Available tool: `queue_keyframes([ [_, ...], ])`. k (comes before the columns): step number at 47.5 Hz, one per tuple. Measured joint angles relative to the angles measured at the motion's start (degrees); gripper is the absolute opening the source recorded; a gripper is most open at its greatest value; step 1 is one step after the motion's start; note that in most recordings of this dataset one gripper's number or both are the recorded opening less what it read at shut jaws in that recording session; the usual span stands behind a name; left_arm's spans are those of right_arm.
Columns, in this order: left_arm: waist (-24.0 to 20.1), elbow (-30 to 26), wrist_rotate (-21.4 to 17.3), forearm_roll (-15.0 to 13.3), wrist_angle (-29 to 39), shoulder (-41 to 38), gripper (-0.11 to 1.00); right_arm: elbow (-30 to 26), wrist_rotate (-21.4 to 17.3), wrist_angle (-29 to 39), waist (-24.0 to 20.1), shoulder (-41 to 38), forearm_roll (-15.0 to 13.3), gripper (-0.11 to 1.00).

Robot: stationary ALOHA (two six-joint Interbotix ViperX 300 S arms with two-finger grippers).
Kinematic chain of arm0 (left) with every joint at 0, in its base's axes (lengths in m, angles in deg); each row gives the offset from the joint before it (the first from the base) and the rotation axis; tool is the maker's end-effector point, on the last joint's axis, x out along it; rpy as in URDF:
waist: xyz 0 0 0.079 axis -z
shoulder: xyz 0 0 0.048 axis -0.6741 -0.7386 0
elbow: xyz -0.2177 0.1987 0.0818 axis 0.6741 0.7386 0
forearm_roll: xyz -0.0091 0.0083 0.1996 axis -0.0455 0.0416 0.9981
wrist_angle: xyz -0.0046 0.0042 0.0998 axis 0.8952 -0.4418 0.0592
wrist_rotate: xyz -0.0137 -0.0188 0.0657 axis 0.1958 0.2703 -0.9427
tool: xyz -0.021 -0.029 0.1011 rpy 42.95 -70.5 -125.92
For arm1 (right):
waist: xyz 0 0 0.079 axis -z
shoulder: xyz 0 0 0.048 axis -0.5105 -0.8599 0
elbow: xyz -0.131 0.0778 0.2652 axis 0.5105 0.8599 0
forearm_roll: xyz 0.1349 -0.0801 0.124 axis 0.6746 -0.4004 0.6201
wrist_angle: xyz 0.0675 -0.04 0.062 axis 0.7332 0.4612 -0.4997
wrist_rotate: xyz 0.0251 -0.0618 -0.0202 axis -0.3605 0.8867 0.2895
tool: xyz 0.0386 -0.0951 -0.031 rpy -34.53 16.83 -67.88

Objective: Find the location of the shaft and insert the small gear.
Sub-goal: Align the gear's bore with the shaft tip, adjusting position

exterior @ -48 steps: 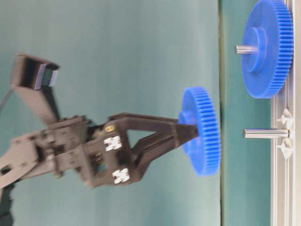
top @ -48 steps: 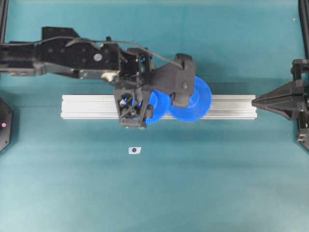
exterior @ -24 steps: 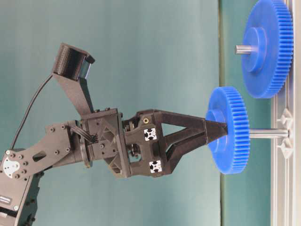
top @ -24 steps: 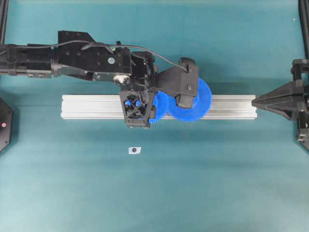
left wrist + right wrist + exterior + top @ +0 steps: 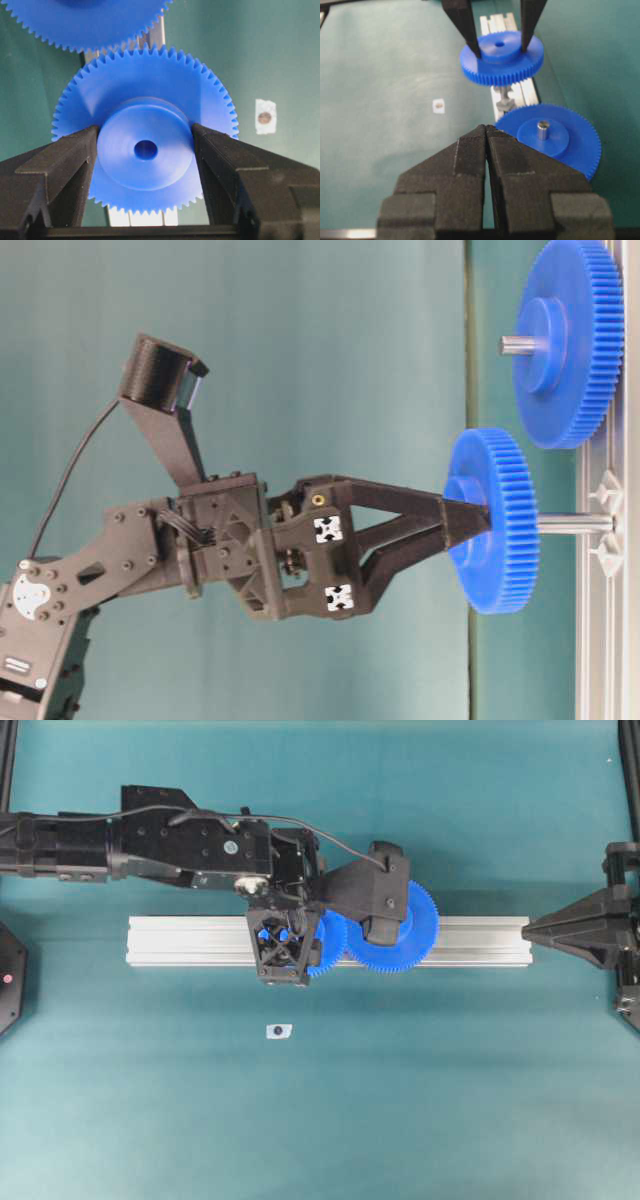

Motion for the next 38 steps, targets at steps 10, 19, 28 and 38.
queue_keyframes([
  [10, -0.09, 2.37, 0.00, 0.00, -2.81, -0.09, 0.65, 0.00, 0.00, 0.00, 0.00, 0.09, 0.00, 0.02],
  [19, -0.18, 2.99, 0.09, -0.09, -3.08, 0.18, 0.65, 0.00, 0.00, 0.00, 0.00, 0.26, -0.09, 0.02],
  [28, -0.18, 2.99, 0.09, 0.00, -2.99, 0.26, 0.65, 0.00, 0.00, 0.00, 0.00, 0.26, 0.00, 0.02],
  [38, -0.35, 3.78, 0.18, 0.00, -1.93, 0.79, 0.65, 0.00, 0.00, 0.00, 0.00, 0.26, 0.00, 0.02],
])
